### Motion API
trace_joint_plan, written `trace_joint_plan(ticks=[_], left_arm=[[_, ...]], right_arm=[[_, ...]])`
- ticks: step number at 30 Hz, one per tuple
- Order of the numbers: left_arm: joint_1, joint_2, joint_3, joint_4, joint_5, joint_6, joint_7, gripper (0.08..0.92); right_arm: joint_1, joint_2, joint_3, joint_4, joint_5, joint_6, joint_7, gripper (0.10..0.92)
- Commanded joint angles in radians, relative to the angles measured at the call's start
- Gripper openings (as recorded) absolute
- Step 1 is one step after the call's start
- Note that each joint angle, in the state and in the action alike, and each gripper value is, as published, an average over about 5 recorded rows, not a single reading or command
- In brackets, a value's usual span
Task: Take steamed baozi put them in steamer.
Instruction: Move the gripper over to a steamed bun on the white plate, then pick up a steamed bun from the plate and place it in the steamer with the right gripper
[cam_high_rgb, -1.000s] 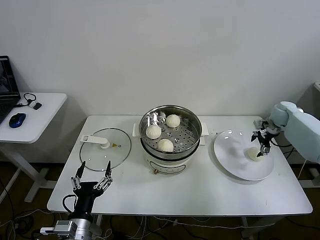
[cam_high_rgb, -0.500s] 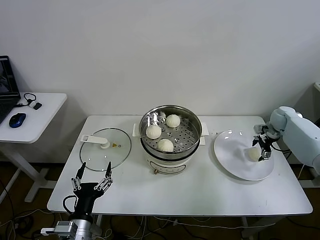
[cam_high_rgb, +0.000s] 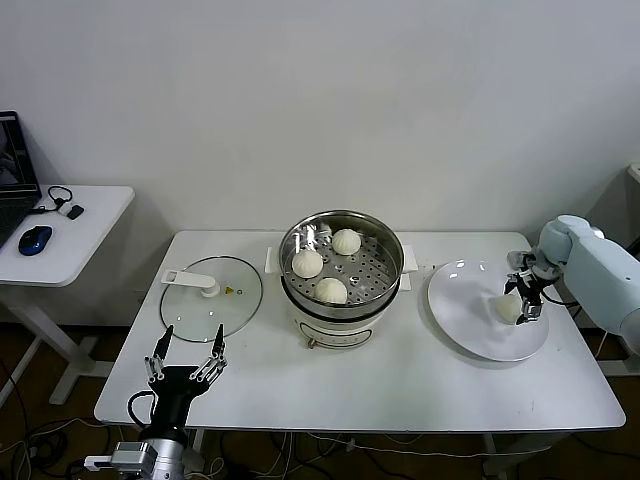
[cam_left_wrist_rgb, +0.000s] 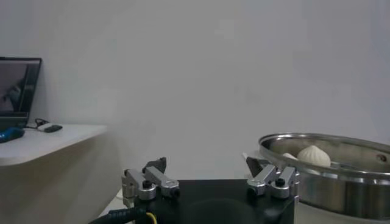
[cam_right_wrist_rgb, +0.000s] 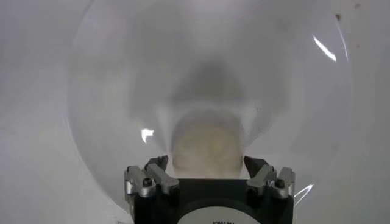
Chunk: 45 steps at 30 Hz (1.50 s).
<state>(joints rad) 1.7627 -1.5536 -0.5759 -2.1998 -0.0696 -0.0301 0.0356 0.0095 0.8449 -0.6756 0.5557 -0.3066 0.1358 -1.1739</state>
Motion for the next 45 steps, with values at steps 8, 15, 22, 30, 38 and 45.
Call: trace_joint_plan(ticks=[8, 15, 22, 30, 38, 45], left_arm=[[0.001, -0.002, 0.000, -0.001, 0.004, 0.005, -0.005, 0.823], [-0.003, -0.002, 0.004, 0.002, 0.005, 0.006, -0.006, 0.823], [-0.009, -0.003, 0.006, 0.007, 0.006, 0.005, -0.008, 0.823], [-0.019, -0.003, 0.015, 0.017, 0.005, 0.005, -0.008, 0.823], [-0.035, -0.002, 0.040, 0.030, 0.011, 0.005, -0.011, 0.823], [-0.039, 0.000, 0.049, 0.030, 0.015, 0.005, -0.011, 0.823]], right_arm=[[-0.001, -0.005, 0.001, 0.007, -0.005, 0.008, -0.022, 0.700], [0.050, -0.020, -0.065, 0.050, 0.051, 0.002, -0.031, 0.679], [0.221, -0.037, -0.258, 0.135, 0.236, -0.031, -0.053, 0.679], [0.487, -0.030, -0.537, 0.247, 0.512, -0.111, -0.083, 0.679], [0.741, 0.001, -0.783, 0.383, 0.759, -0.178, -0.086, 0.679], [0.837, 0.067, -0.870, 0.462, 0.904, -0.245, -0.072, 0.679]])
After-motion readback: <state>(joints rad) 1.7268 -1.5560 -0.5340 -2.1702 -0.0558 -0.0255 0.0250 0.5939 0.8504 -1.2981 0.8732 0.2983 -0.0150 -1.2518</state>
